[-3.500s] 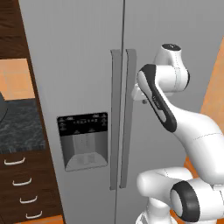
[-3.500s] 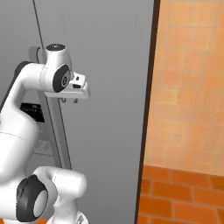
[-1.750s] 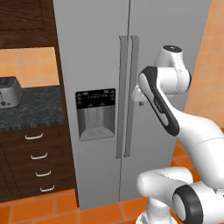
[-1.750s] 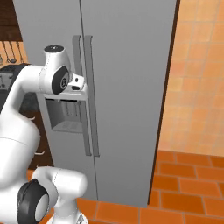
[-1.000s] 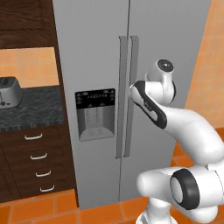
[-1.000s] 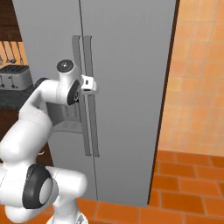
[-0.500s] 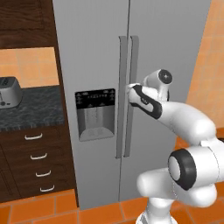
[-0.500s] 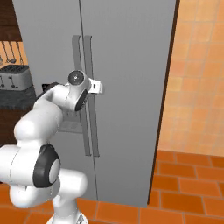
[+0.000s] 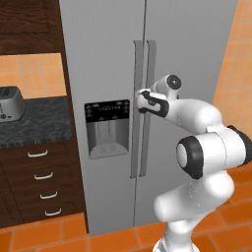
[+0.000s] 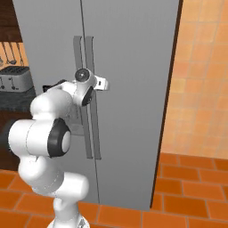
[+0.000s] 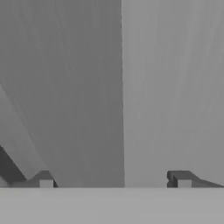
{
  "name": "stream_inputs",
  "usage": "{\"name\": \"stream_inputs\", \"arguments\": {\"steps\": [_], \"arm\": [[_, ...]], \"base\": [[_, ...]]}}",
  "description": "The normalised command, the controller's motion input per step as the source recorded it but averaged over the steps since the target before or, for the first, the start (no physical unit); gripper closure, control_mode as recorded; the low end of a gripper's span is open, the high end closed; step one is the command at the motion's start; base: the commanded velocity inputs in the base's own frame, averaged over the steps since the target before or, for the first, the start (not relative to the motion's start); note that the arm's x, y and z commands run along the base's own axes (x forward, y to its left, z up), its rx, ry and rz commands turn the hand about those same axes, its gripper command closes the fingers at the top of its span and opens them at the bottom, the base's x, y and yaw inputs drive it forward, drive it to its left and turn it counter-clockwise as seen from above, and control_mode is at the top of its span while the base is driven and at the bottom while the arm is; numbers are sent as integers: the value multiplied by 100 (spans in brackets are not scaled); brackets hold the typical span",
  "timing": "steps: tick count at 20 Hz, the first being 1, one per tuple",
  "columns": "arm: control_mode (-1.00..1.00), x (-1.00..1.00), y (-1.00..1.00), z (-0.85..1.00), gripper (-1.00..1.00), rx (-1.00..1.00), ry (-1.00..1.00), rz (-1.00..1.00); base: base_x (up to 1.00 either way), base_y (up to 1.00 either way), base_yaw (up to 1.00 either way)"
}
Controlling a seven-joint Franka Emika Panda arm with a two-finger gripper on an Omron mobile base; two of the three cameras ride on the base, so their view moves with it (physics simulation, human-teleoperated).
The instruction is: Take the strawberry from the fridge and place it on top of the pancake, located on the dining counter.
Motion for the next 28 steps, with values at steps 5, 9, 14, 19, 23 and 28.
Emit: {"name": "stream_inputs", "arguments": {"steps": [5, 9, 14, 19, 23, 28], "arm": [[-100, 47, 0, -10, -100, 0, -12, 0], [-100, 38, 0, -4, -100, 0, -14, 0], [-100, 13, -3, 0, 100, 0, -3, 0], [-100, -81, -19, 21, 100, 0, 14, -2], [-100, -98, -57, 16, 100, 0, 22, -11], [-100, -95, -93, 13, 100, 1, 27, -9]], "base": [[0, 0, 0], [0, 0, 0], [0, 0, 0], [0, 0, 0], [0, 0, 0], [0, 0, 0]]}}
